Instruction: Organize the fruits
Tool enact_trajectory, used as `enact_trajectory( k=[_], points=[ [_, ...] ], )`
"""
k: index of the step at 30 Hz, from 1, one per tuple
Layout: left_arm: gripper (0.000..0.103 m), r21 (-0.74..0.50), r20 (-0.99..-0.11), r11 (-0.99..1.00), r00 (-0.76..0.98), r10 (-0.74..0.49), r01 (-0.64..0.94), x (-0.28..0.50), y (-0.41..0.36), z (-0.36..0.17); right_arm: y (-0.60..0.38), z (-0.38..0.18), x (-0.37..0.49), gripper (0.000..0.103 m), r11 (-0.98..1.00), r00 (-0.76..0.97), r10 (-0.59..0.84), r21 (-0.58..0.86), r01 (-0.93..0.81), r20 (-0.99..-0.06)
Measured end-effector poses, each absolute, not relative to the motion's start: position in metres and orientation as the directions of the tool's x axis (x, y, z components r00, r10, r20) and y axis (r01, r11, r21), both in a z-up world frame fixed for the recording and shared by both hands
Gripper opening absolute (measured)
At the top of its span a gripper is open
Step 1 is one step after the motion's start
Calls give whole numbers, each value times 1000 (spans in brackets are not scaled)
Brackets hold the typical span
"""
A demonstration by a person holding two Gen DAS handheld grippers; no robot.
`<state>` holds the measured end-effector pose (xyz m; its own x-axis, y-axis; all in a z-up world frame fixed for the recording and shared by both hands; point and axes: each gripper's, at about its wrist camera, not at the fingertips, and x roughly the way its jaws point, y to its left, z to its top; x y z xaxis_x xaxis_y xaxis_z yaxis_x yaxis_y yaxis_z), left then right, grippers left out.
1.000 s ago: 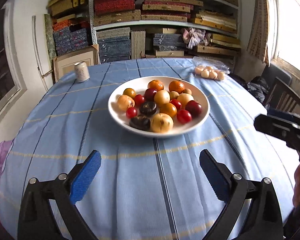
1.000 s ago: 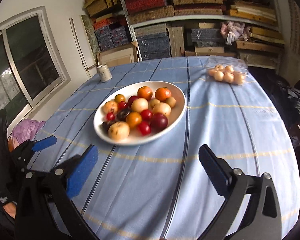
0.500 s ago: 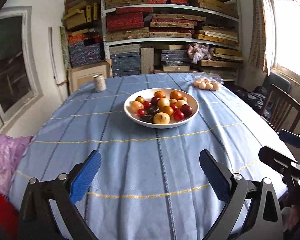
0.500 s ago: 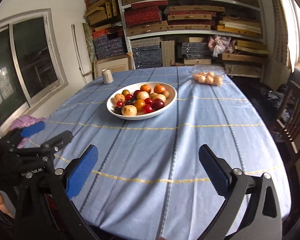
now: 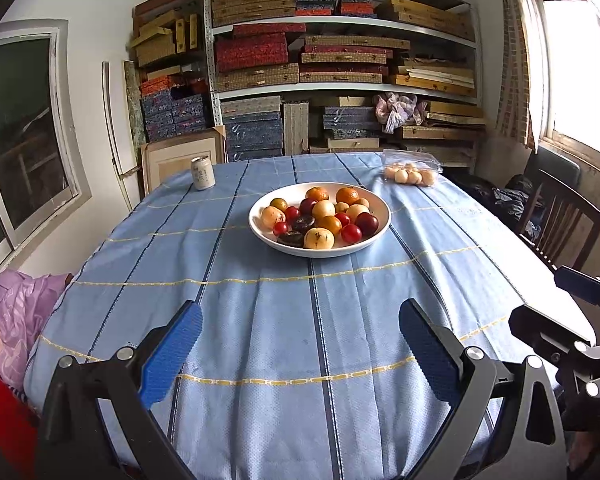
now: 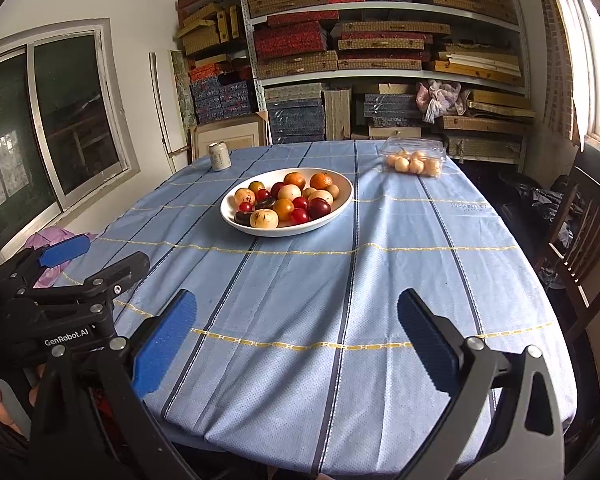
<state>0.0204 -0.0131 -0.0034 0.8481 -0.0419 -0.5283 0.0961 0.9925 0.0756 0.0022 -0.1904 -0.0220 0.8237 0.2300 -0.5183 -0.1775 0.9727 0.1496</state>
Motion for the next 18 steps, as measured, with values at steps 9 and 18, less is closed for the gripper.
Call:
enact_trajectory(
  k=[9, 18],
  points=[
    [99, 76, -527, 993, 849, -40, 94, 20, -14, -3, -190, -26, 3, 99, 973, 816, 231, 151, -177, -531],
    [99, 50, -524, 996, 851, -39, 76, 21, -8, -6, -188, -25, 3, 98, 973, 818, 228, 140, -181, -528]
  ],
)
